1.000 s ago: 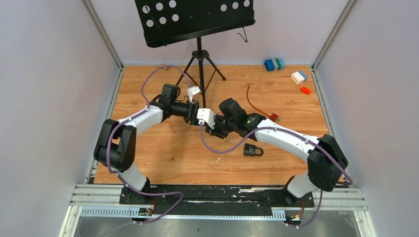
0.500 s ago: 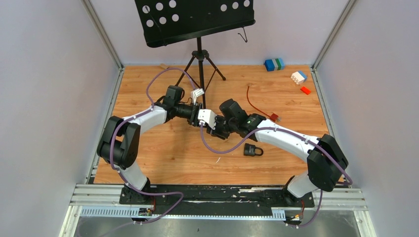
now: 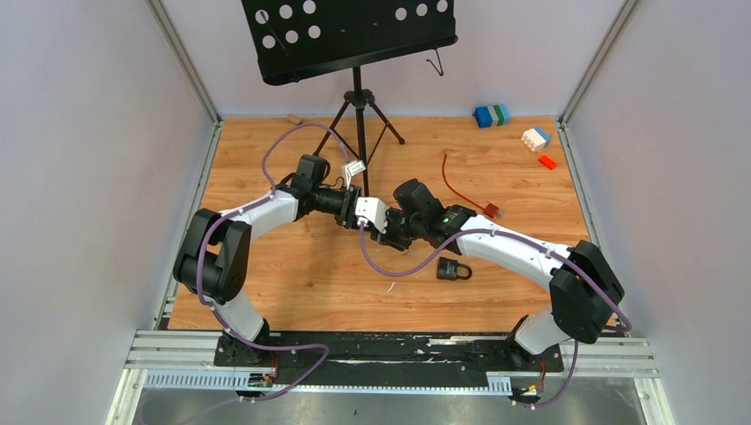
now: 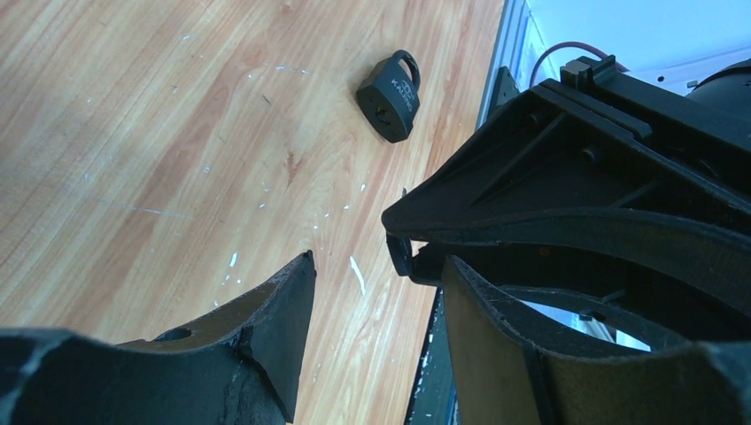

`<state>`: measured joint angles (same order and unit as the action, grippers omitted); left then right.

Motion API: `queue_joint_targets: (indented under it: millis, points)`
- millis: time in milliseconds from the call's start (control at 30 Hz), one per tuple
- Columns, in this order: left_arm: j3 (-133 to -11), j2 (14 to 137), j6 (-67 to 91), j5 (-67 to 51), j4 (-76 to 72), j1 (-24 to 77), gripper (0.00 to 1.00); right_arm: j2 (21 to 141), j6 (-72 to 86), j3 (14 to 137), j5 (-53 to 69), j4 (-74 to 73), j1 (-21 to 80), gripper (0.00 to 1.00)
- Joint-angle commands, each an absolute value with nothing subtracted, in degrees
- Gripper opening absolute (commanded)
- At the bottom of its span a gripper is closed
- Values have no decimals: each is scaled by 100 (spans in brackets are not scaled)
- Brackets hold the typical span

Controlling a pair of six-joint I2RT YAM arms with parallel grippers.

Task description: Unlock with the key

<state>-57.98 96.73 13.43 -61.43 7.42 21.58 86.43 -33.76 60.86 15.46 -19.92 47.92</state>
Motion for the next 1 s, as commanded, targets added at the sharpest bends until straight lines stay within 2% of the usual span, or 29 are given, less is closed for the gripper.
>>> queue_joint_targets:
  millis: [0,467,967]
  points:
    - [-5720,9384,1247,-6355,613,2061,62,8559,-3448,6088,1503,-1762,4790,15]
    - [-5763,9558,1326,-6400,571,2289,62,8612,-3402,6195,1573,-1802,4788,15]
    - [-5783,9897,1599,-6485,314,2407,55,8648,-3368,6240,1600,-1792,4789,15]
